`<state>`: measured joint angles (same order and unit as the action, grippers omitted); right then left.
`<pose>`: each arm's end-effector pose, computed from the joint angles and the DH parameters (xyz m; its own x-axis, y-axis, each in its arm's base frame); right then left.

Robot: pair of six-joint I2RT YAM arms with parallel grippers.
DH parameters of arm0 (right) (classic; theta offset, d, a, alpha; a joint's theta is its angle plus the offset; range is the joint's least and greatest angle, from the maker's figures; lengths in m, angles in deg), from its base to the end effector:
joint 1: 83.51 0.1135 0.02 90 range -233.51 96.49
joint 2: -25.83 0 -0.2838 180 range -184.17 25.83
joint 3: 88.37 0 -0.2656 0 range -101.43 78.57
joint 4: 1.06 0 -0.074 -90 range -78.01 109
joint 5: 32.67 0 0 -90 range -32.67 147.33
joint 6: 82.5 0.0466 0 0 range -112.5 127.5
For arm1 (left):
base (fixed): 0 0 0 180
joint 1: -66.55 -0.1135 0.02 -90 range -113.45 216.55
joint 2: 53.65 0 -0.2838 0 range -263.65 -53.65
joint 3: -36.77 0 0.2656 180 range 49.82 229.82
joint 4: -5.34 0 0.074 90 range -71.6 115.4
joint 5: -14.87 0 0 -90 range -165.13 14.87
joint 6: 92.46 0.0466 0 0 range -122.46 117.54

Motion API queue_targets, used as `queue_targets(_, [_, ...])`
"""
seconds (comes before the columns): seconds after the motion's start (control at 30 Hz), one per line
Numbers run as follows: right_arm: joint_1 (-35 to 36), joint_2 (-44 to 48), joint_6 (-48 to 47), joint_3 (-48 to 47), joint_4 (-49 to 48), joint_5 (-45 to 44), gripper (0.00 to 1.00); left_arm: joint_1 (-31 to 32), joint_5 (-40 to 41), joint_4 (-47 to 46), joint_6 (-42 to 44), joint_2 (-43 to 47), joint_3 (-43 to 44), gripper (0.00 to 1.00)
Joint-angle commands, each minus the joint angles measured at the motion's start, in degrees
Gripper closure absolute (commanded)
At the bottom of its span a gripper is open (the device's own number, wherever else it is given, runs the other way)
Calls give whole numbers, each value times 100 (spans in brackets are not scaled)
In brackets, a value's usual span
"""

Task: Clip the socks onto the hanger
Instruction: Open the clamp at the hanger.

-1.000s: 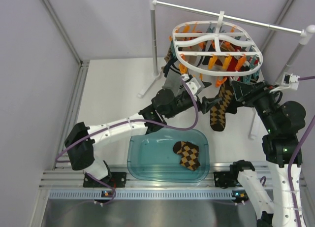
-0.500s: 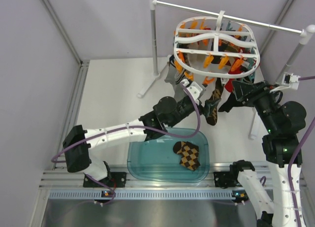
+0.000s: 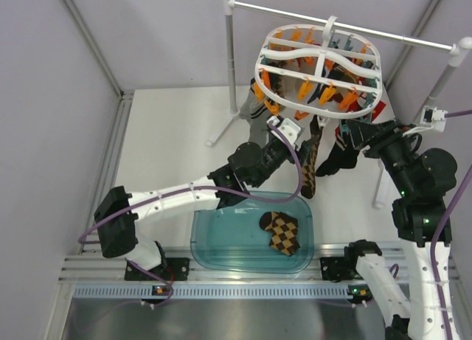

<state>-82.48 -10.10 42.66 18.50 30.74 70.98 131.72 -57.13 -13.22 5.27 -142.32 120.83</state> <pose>0.1203 0.0132 0.4518 -0.0684 0.5585 -0.8267 -0.2605 0.7899 0.5551 0.1781 -0.3506 0.4044 0.1995 -0.1265 -0.9717 0.7169 0.6949 0.0567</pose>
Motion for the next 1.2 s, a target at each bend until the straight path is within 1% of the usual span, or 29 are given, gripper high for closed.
queue_targets(0.0, [-60,-20,-9,-57,-345,59,49,-188,213,-539,370,-28,-7,28])
queue_targets(0.1, [-69,-29,-79,-57,-354,24,49,-337,12,-547,353,7,-51,30])
queue_targets(0.2, [-60,-64,-140,-13,-389,-29,49,-566,-559,-451,125,156,-200,33])
queue_targets(0.23, [-60,-73,-167,22,-424,-81,49,-601,-1031,-433,19,261,-244,32])
queue_targets(0.37, [-60,-134,-255,110,-564,-170,49,-672,-1597,-301,27,472,-481,26])
queue_targets(0.43, [-60,-187,-316,145,-696,-222,49,-698,-1685,-214,27,595,-535,24])
queue_targets(0.57, [-60,-248,-325,154,-784,-249,50,-830,-1826,-82,-8,675,-535,24])
queue_targets(0.6, [-60,-266,-334,154,-784,-266,50,-874,-2035,-38,-25,692,-535,24])
queue_targets(0.73, [-60,-266,-404,145,-811,-319,50,-1076,-2415,41,1,771,-500,23])
queue_targets(1.0, [-60,-319,-457,92,-811,-354,49,-1384,-2863,383,141,587,-131,22])
queue_targets(1.17, [-60,-328,-475,66,-811,-354,50,-1463,-2933,279,238,350,36,24])
